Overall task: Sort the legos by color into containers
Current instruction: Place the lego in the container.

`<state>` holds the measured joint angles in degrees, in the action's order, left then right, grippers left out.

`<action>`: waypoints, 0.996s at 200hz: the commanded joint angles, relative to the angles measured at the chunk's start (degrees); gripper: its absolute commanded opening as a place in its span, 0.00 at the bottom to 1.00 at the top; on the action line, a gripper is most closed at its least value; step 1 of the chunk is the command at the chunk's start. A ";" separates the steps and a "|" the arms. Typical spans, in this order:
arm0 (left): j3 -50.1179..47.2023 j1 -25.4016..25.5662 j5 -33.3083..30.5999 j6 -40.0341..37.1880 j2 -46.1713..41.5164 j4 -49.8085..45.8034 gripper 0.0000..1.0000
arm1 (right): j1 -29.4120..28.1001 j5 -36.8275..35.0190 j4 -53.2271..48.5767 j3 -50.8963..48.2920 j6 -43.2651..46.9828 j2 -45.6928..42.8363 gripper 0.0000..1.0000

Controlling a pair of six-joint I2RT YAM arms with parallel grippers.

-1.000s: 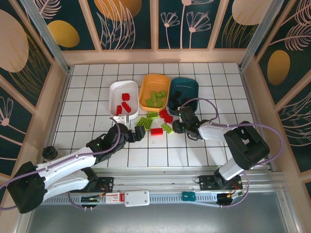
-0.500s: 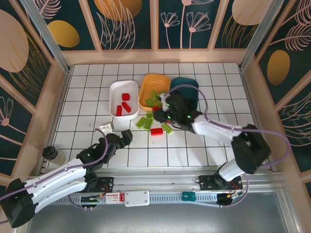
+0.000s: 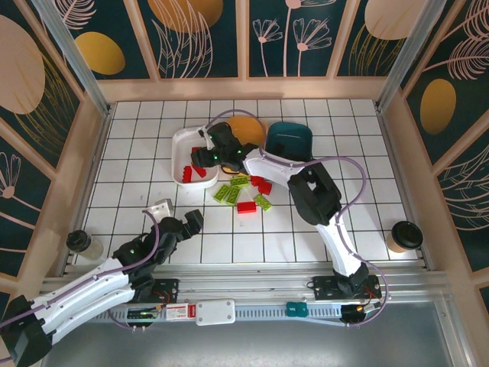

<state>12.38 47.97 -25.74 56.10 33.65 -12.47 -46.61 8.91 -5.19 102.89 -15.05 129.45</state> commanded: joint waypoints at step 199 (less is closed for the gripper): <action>28.31 -4.01 11.56 -23.06 54.15 15.83 0.74 | 8.15 -14.00 14.91 -69.51 -12.37 -63.24 0.67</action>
<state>37.52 45.30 -13.91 36.16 84.42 2.42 -39.16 -3.14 9.93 34.98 -26.11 68.97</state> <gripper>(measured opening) 0.747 0.671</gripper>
